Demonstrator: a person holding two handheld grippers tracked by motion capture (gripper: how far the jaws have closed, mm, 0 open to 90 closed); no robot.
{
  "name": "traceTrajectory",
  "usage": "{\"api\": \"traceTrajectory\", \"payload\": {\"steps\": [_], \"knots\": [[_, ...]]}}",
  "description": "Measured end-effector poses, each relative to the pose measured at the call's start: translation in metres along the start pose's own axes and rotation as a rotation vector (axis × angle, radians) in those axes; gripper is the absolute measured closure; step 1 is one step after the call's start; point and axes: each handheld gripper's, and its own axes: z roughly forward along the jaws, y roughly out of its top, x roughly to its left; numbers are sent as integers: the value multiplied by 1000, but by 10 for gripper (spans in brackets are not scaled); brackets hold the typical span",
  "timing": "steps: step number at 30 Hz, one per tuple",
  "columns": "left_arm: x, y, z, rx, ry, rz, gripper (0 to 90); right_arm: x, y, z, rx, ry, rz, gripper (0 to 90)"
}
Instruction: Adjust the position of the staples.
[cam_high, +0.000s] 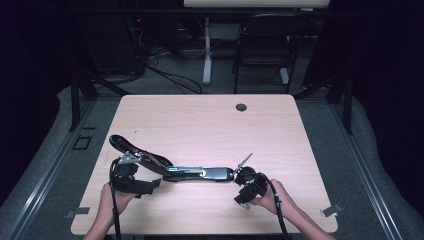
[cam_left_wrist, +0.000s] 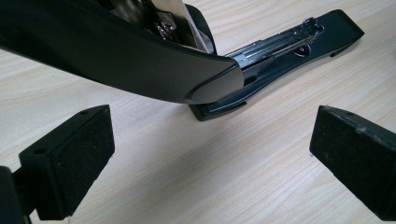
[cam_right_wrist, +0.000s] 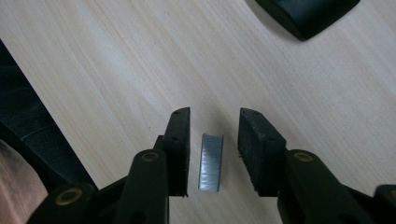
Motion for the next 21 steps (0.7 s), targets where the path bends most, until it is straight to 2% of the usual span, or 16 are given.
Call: {"api": "traceTrajectory", "payload": {"steps": [5, 8, 13, 16, 21], "knots": [[0, 0, 1, -1, -3, -1, 2, 0, 0, 5, 44, -9, 7, 698], [0, 0, 1, 5, -10, 0, 2, 0, 0, 7, 47, -15, 19, 715], [0, 0, 2, 6, -11, 2, 2, 1, 0, 11, 63, -12, 4, 725], [1, 0, 2, 8, -12, 2, 2, 0, 0, 14, 69, -24, -11, 762], [1, 0, 2, 12, -15, -1, 2, 0, 0, 14, 77, -38, -29, 773]]}}
